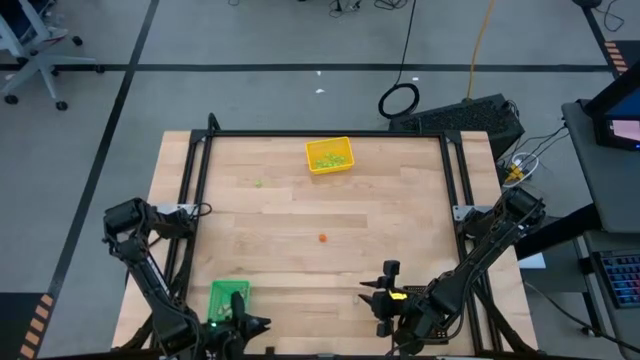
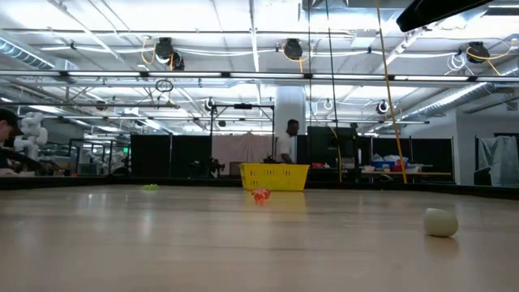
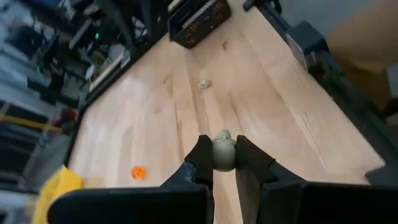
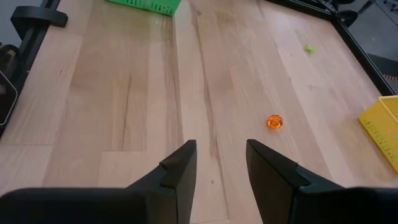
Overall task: Sort Halloween decoration
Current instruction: Put the white skull toy into the green bin
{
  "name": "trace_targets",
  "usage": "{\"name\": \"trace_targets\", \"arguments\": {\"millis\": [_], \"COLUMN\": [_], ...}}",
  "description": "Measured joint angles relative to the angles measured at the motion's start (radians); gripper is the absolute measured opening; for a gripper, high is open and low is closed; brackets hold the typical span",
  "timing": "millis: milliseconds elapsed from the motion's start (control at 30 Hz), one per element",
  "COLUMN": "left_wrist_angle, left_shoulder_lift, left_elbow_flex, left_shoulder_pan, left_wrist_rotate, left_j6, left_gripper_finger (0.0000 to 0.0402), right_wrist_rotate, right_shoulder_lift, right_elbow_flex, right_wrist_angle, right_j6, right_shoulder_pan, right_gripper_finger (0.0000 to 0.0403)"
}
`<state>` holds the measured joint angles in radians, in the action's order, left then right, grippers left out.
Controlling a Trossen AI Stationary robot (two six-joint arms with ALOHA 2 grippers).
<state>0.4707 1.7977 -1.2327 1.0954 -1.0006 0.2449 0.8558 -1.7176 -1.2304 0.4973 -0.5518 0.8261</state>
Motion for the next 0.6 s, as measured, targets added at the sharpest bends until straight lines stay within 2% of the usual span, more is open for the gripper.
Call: {"name": "trace_targets", "arguments": {"millis": [333, 600], "left_wrist_angle": [0.073, 0.314], "left_shoulder_lift": [-0.087, -0.206], "left_elbow_flex": [0.0, 0.0], "left_shoulder_pan": [0.0, 0.0], "left_wrist_rotate": [0.003, 0.173], "left_j6": [0.269, 0.58], "left_gripper_finger": [0.0023, 0.0023], "right_wrist_rotate": [0.0, 0.001], "right_shoulder_lift": [0.0, 0.0], "right_elbow_flex": [0.0, 0.0], "right_wrist_angle": [0.0, -0.003], "right_j6": [0.0, 0.015], "right_shoulder_pan": [0.0, -0.006], "right_gripper_finger": [0.0127, 0.0127]}}
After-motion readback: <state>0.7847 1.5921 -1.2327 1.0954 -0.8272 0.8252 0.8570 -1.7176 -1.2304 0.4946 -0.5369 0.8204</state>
